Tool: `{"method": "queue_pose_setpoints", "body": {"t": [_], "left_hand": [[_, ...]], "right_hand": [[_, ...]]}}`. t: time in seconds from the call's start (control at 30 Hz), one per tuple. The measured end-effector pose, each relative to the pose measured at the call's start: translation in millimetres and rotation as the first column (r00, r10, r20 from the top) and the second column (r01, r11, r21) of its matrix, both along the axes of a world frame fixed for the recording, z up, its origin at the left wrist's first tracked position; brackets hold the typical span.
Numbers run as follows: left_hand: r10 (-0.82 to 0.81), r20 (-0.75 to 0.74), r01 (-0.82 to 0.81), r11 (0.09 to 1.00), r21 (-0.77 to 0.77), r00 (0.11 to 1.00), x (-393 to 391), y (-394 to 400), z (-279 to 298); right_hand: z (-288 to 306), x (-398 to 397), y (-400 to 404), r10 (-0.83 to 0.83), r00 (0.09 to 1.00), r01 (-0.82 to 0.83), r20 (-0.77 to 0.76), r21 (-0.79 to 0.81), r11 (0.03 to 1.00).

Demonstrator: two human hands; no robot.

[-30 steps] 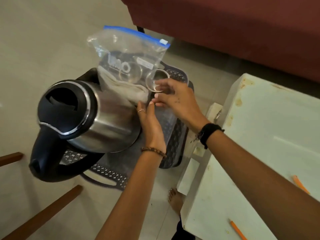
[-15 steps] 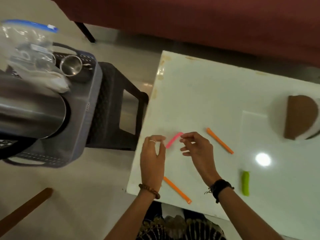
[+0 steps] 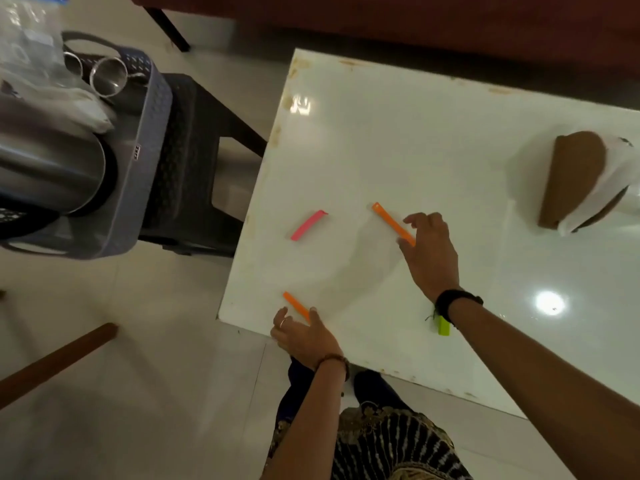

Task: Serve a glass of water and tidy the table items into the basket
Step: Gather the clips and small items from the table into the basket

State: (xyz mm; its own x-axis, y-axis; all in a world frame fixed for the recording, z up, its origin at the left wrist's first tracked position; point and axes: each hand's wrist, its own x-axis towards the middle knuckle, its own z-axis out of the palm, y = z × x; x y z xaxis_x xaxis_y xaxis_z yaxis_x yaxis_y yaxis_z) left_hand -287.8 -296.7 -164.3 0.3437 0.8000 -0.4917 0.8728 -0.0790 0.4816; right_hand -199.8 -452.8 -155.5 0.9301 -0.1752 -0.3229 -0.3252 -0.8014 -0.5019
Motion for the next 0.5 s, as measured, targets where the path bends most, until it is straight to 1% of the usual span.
{"method": "queue_pose_setpoints", "body": {"t": [0.07, 0.13, 0.23, 0.33, 0.37, 0.43, 0.47, 0.5], "left_hand": [[0.013, 0.068, -0.012, 1.000, -0.015, 0.998, 3, -2, -3], [0.043, 0.116, -0.040, 0.999, -0.032, 0.992, 8, -3, -6], [0.064, 0.135, -0.050, 0.993, -0.104, 0.989, 11, 3, -9], [0.046, 0.152, -0.014, 0.978, -0.207, 0.987, 13, 14, -6], [0.047, 0.171, -0.005, 0.971, -0.238, 0.984, 16, 18, -3], [0.058, 0.235, 0.014, 0.955, -0.296, 0.970, 24, 30, 6], [0.060, 0.278, 0.031, 0.949, -0.314, 0.959, 30, 36, 14], [0.059, 0.325, 0.050, 0.947, -0.318, 0.944, 38, 46, 22]], "right_hand": [[-6, 1, 2, 0.026, 0.998, -0.028, -0.064, -0.031, 0.999], [-10, -1, 5, 0.039, 0.995, -0.043, -0.088, -0.053, 0.998], [-13, -4, 15, 0.000, 0.995, -0.001, -0.096, -0.005, 1.000], [-9, -6, 28, -0.146, 0.973, 0.173, -0.181, 0.148, 0.974], [-4, -8, 35, -0.194, 0.957, 0.244, -0.218, 0.235, 0.941], [10, -9, 58, -0.258, 0.927, 0.357, -0.274, 0.423, 0.833], [18, -11, 70, -0.260, 0.922, 0.372, -0.286, 0.476, 0.797], [26, -10, 87, -0.239, 0.928, 0.358, -0.285, 0.506, 0.785]]}}
